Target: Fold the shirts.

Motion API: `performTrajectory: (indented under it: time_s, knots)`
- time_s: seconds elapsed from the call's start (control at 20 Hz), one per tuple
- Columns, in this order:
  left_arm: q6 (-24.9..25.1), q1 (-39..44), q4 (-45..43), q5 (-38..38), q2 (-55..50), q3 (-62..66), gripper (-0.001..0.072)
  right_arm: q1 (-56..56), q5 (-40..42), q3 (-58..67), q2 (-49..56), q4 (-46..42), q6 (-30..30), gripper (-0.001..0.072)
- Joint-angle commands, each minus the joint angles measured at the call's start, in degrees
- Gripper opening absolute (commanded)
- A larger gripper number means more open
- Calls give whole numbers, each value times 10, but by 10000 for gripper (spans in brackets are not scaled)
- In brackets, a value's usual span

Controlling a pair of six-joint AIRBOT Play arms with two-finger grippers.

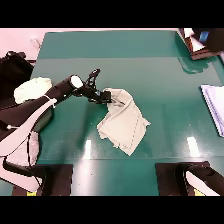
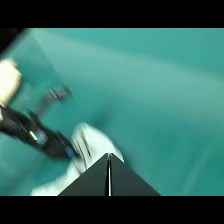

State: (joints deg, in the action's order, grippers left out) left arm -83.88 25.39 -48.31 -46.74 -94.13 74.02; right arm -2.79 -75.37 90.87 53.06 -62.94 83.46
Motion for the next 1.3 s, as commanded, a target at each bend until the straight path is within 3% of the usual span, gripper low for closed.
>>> performTrajectory:
  time_s: [0.0,0.05,0.1,0.15,0.2,0.35,0.5,0.8,0.9,1.0,1.1,1.25]
  knots:
    - [4,-10,6,17,-7,12,25,76,-44,-164,-34,0,6,23]
    - [4,-19,5,5,-7,21,25,100,-60,-220,-41,0,6,28]
    - [4,-27,1,-10,-7,30,25,119,-70,-278,-47,0,6,151]
    - [4,-33,-4,-24,-7,38,25,137,-72,-343,-50,2,6,439]
    - [4,-39,-10,-36,-7,46,25,146,-71,-403,-50,4,5,516]
    - [5,-41,-28,-54,-6,54,25,123,-13,-574,-30,63,5,494]
    - [14,-41,-28,-63,-6,53,25,40,107,-665,14,171,-11,451]
    - [19,-41,-30,-84,-6,53,25,-154,264,-633,152,255,-15,425]
    - [22,-41,-32,-89,-6,53,26,-191,272,-590,194,253,-16,272]
    - [49,-41,-35,-104,-6,54,26,-211,271,-549,224,246,-30,18]
    - [43,-51,-83,-134,1,68,25,-203,247,-503,225,190,-28,21]
    - [29,-90,-176,-160,57,104,25,-133,170,-425,150,31,23,21]
